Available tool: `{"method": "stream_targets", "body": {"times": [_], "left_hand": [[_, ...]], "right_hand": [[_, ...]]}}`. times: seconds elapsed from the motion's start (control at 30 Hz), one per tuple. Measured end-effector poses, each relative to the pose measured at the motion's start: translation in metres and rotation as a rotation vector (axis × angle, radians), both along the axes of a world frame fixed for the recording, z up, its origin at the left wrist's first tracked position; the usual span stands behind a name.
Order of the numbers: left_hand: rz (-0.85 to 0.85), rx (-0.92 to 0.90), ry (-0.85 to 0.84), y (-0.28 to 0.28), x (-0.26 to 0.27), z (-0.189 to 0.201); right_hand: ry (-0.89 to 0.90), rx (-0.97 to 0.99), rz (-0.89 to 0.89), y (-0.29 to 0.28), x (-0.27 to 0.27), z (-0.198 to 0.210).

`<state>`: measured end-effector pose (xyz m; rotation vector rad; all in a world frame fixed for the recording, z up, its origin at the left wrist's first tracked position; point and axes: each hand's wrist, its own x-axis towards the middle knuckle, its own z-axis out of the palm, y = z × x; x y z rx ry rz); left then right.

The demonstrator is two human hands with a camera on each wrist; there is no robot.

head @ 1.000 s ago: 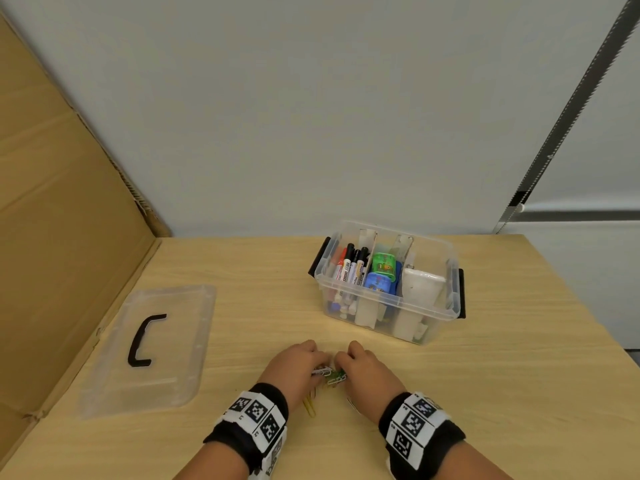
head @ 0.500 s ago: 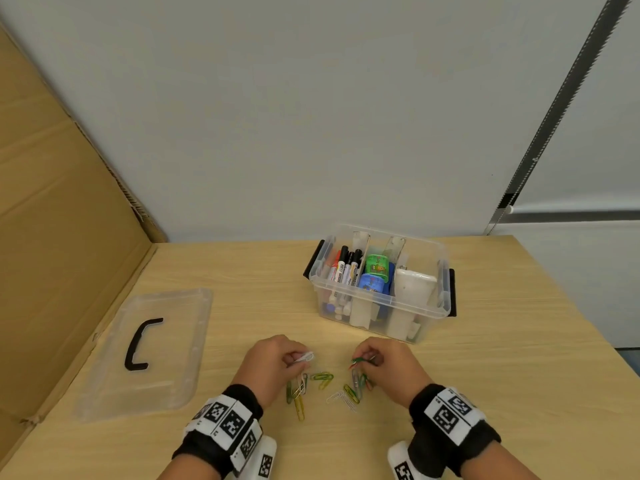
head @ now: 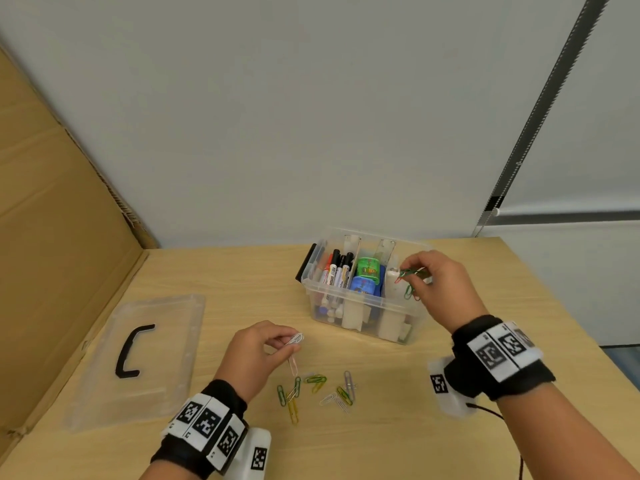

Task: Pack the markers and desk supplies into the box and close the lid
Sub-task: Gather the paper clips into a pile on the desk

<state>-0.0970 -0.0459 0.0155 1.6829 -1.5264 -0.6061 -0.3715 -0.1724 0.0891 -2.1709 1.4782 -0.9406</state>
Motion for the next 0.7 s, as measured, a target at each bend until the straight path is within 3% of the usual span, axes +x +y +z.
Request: {"method": "stream_targets", "body": {"times": [0.1,0.33,0.43,0.53,0.6,0.7], "left_hand": [[-0.012,0.001,0.004,0.002,-0.002,0.000],[-0.015,-0.001,0.006,0.007,-0.007,0.000],[0.002,-0.007,0.019,0.007,-0.009,-0.003],[0.011,-0.019,0.045,0.007,-0.014,-0.001],[-0.001,-0.027,0.090,0.004,-0.022,0.006],[-0.043,-0.057,0.157,-0.011,-0.046,0.029]], "right_hand": [[0.282,0.072,0.032,-0.019,0.005,-0.013],[0.678,0.429,0.167,-0.042,0.024,-0.008],[0.533,0.378,0.149,-0.037,0.016,-0.005],[0.231,0.056,0.026,-0.018,-0.007,-0.015],[0.180,-0.110,-0.081,-0.003,-0.025,-0.034],[0.165,-0.067,-0.103,0.013,-0.042,-0.066]]}}
